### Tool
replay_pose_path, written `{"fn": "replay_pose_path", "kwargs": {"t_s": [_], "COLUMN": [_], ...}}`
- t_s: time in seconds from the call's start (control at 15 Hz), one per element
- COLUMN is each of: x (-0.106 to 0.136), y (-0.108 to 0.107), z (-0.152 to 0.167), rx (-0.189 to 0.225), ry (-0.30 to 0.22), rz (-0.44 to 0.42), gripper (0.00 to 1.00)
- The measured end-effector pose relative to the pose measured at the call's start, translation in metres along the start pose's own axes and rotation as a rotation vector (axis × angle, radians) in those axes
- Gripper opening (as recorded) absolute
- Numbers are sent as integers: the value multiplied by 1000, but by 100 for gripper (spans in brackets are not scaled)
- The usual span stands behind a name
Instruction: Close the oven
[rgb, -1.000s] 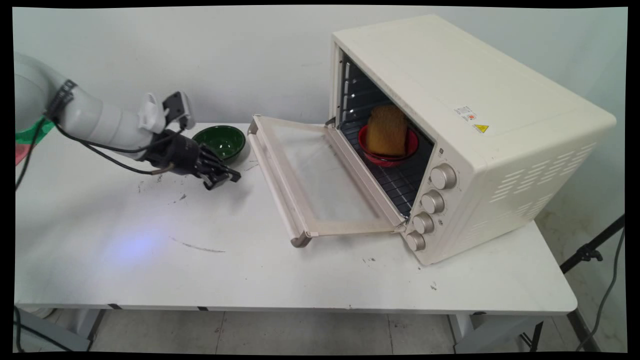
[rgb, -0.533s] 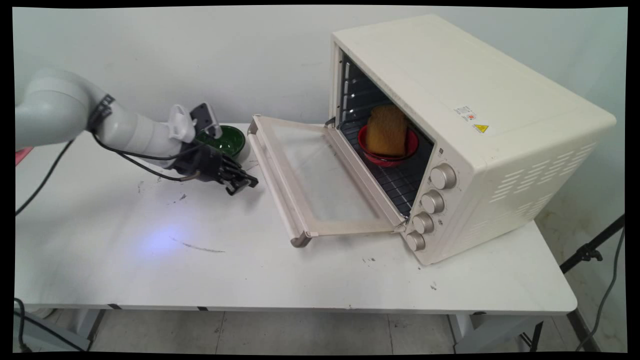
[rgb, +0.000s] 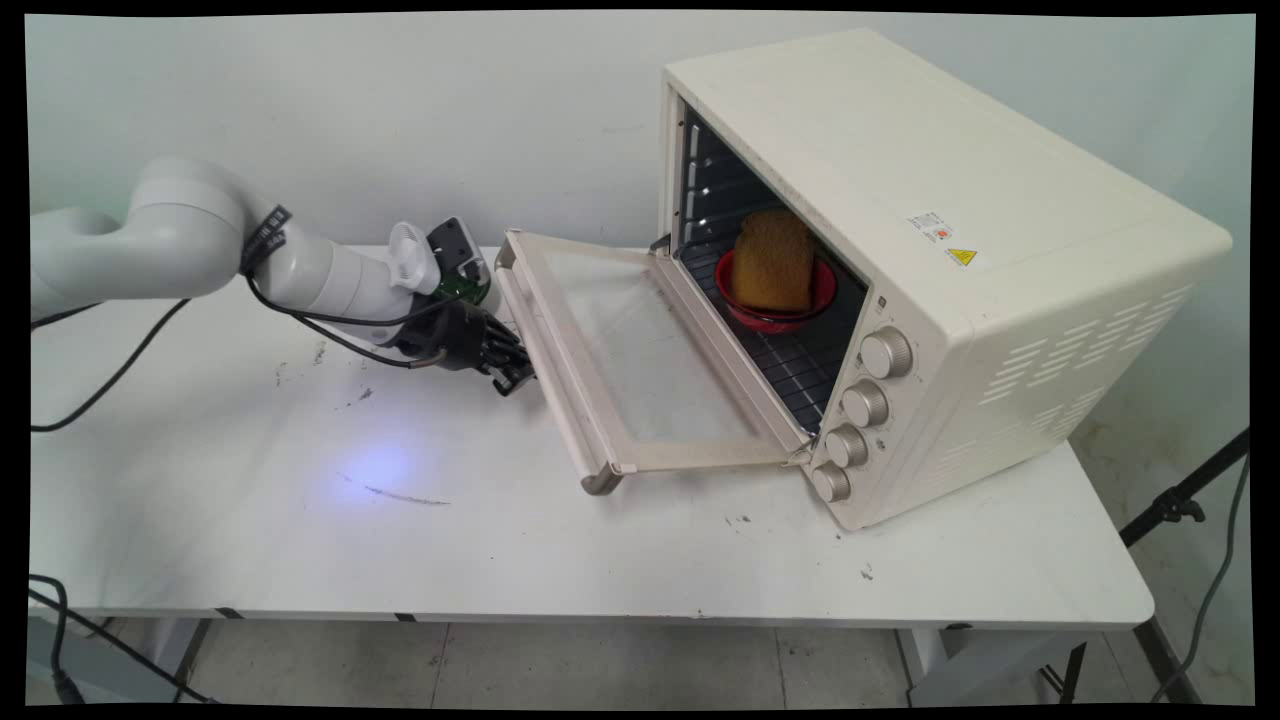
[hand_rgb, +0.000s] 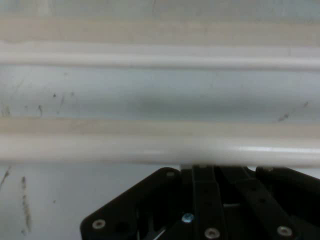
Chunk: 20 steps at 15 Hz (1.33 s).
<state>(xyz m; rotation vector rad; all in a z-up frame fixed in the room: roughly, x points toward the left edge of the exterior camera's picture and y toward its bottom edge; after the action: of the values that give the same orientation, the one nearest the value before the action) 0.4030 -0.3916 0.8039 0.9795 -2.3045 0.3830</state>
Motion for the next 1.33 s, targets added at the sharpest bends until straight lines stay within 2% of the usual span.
{"fn": "replay_pose_path", "kwargs": {"t_s": [0.53, 1.33], "x": [27, 109], "y": [10, 10], "z": [-4, -40], "rx": [-13, -24], "ry": [37, 139], "rz": [-33, -50], "gripper": [0, 0]}}
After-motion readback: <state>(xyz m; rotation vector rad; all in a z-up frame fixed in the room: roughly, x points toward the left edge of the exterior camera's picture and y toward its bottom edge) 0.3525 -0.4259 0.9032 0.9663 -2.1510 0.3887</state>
